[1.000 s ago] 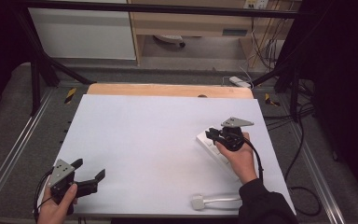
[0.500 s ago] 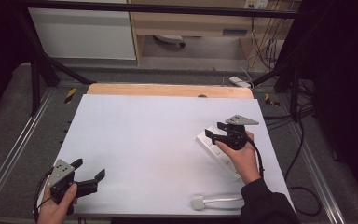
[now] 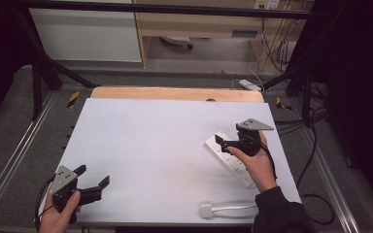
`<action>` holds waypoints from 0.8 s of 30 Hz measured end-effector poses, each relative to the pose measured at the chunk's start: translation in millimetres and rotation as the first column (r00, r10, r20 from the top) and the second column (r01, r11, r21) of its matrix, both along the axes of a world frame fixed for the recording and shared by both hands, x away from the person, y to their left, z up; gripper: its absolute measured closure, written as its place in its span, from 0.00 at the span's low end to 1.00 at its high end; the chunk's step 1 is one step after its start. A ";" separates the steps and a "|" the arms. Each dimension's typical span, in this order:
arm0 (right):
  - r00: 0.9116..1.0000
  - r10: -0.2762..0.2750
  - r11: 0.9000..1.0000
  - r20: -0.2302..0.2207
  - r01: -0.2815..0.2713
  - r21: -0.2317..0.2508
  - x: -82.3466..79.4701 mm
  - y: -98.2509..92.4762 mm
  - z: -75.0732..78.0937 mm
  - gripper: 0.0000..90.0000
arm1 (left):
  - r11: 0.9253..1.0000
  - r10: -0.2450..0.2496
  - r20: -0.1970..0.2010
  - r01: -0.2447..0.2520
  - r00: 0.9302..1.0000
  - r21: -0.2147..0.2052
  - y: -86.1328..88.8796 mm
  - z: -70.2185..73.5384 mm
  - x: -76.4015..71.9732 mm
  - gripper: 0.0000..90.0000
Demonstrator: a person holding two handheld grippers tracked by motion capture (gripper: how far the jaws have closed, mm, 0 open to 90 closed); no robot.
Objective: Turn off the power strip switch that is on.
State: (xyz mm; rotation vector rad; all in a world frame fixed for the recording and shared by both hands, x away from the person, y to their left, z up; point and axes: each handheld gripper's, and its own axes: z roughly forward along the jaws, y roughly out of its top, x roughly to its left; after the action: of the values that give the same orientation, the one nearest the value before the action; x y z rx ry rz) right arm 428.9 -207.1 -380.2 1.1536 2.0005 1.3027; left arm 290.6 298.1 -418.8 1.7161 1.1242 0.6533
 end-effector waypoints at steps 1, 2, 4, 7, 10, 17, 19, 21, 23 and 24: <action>1.000 0.003 1.000 0.011 -0.003 0.004 -1.5 -0.4 1.1 0.05 | 1.000 0.000 0.000 0.000 1.000 0.000 0.0 0.0 0.0 0.06; 1.000 0.004 1.000 0.018 -0.005 0.010 -2.7 -0.8 2.1 0.05 | 1.000 0.000 0.000 0.000 1.000 0.000 0.0 0.0 0.0 0.06; 1.000 -0.005 1.000 0.030 0.004 0.016 -5.1 -1.1 3.5 0.06 | 1.000 -0.001 -0.001 0.001 1.000 -0.002 -0.2 0.0 0.0 0.06; 0.999 -0.011 1.000 0.047 0.011 0.007 -7.9 -2.5 4.7 0.06 | 1.000 -0.002 -0.001 0.002 1.000 -0.001 -0.4 0.1 -0.1 0.06; 0.999 -0.005 1.000 0.051 0.004 0.015 -10.7 -5.7 6.9 0.06 | 1.000 -0.002 0.000 0.002 1.000 -0.001 -0.3 0.1 -0.1 0.06; 0.998 0.009 1.000 0.056 -0.010 0.027 -20.2 -16.8 11.3 0.06 | 1.000 -0.003 0.002 0.003 1.000 0.001 -0.5 0.6 -0.3 0.06; 0.998 0.011 1.000 0.059 -0.012 0.028 -22.7 -19.7 11.7 0.06 | 1.000 -0.004 0.002 0.004 1.000 -0.002 -0.6 0.7 -0.4 0.06; 0.998 0.007 1.000 0.062 -0.008 0.029 -25.7 -22.8 12.5 0.06 | 1.000 -0.004 0.002 0.004 1.000 -0.001 -0.7 0.8 -0.4 0.06; 0.998 0.003 0.999 0.068 -0.006 0.034 -28.9 -26.2 13.4 0.04 | 1.000 -0.004 0.003 0.004 1.000 -0.004 -0.9 0.8 -0.5 0.06; 0.998 0.002 0.999 0.070 -0.004 0.039 -30.6 -27.9 14.1 0.04 | 1.000 -0.004 0.003 0.004 1.000 -0.004 -1.0 0.9 -0.5 0.06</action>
State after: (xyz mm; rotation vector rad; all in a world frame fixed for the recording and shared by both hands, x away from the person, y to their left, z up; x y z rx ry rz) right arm 398.3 -235.0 -366.1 1.1075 1.9355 1.3703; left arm 290.1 297.1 -417.9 1.7132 1.1190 0.6508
